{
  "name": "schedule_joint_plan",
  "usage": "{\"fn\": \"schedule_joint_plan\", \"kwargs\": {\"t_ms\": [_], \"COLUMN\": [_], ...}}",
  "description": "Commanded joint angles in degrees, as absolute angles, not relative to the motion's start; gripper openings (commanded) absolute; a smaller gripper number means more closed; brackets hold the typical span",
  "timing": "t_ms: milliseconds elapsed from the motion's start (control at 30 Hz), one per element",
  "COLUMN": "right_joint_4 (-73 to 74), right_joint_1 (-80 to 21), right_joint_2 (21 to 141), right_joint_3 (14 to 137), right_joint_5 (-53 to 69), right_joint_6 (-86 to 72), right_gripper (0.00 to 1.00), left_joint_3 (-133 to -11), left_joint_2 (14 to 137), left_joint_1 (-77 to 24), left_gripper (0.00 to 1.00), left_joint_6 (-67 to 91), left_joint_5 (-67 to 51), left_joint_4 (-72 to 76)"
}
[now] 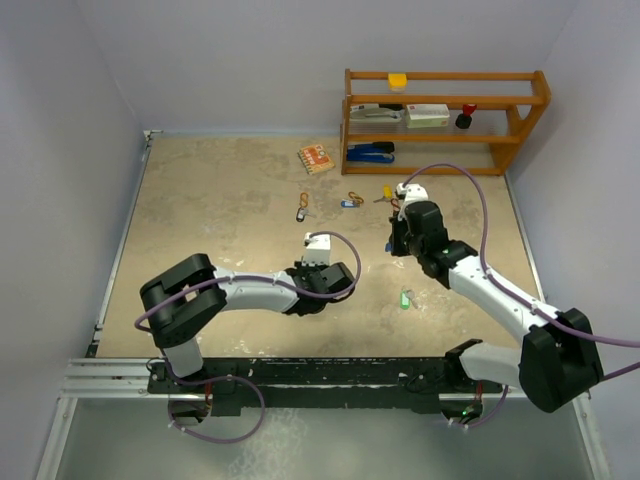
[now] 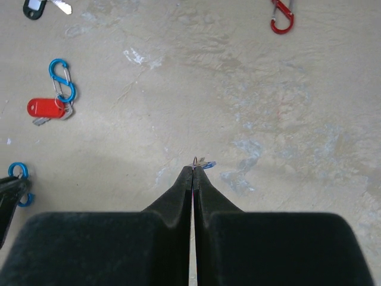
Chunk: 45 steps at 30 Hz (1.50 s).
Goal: Put the keys on the keyring
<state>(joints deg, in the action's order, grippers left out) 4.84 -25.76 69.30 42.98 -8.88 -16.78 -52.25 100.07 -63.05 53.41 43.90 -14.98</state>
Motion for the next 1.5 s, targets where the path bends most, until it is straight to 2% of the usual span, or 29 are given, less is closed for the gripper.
{"fn": "schedule_joint_plan", "kwargs": {"t_ms": [0, 167, 600, 1467], "right_joint_4": [0.5, -1.6, -9.9, -10.6], "right_joint_1": [-26.9, -27.4, -28.1, -29.5], "right_joint_2": [67.1, 65.9, 62.7, 61.3], "right_joint_3": [41.6, 40.4, 36.2, 35.9], "right_joint_5": [-2.6, 2.1, 14.6, 15.6], "right_joint_6": [-12.7, -10.4, -8.2, -6.9], "right_gripper": [0.0, 0.0, 0.0, 0.0], "left_joint_3": [-58.4, -62.2, -60.4, -60.6], "left_joint_2": [96.7, 92.9, 89.4, 93.2], "left_joint_1": [-63.2, -62.8, -58.4, -58.4], "left_gripper": [0.0, 0.0, 0.0, 0.0], "left_joint_6": [49.4, 44.5, 40.3, 39.0], "left_joint_5": [46.1, 44.9, 32.2, 25.5], "left_joint_4": [-16.6, -12.1, -0.5, 6.2]}}
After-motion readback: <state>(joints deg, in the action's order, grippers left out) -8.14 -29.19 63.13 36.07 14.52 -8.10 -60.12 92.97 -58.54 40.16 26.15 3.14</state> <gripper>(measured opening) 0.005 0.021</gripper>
